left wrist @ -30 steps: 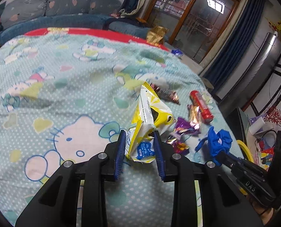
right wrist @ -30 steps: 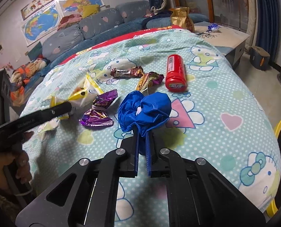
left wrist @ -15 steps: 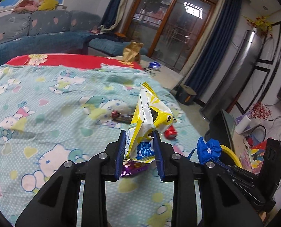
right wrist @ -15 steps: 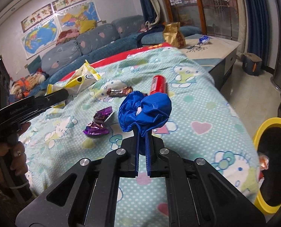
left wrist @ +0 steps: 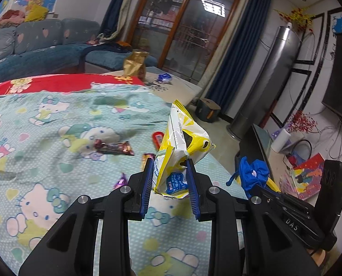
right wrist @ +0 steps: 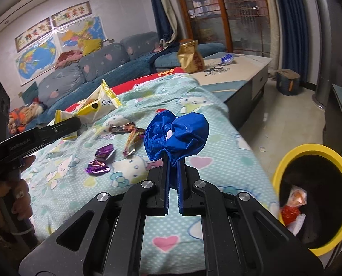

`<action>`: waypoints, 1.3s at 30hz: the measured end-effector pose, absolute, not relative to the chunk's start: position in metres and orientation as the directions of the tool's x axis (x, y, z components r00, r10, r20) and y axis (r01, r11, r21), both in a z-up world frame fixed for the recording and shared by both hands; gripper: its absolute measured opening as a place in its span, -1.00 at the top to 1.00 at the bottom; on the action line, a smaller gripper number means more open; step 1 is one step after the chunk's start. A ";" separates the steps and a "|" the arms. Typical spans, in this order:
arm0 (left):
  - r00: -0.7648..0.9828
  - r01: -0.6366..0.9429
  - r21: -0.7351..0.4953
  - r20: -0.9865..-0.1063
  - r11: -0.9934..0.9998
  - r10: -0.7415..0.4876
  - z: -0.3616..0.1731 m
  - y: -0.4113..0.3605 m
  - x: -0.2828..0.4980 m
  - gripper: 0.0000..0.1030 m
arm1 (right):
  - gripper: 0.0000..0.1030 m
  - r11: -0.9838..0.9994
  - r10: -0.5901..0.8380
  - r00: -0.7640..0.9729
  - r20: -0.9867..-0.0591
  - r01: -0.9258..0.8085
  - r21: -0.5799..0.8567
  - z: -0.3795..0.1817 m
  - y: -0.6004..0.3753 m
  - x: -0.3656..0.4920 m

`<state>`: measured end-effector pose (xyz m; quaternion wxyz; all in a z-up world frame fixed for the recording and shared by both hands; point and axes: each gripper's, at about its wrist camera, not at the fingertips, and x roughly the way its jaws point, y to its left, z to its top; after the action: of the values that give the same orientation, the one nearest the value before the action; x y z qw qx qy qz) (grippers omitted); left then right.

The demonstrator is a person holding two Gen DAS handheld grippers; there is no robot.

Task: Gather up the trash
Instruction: 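Carry the yellow snack bag and blue plastic bag over the yellow bin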

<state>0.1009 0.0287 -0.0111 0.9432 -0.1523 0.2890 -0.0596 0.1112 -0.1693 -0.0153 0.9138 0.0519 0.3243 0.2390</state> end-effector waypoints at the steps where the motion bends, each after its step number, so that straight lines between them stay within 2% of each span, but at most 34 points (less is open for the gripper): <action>1: 0.824 0.035 -0.321 -0.527 0.946 -0.209 -0.011 0.024 0.102 0.47 | 0.94 0.883 0.466 0.679 -0.567 -0.398 0.250 -0.015 -0.172 0.111; 39: 0.726 0.348 -0.231 -0.546 0.909 -0.417 -0.014 -0.109 0.119 0.47 | 0.95 0.974 0.191 0.795 -0.575 -0.079 0.214 -0.011 -0.310 0.107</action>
<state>0.1187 -0.1092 -0.0141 0.9274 -0.0565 0.3072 -0.2061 0.1070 -0.3099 -0.0110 0.9432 0.0896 0.3119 0.0718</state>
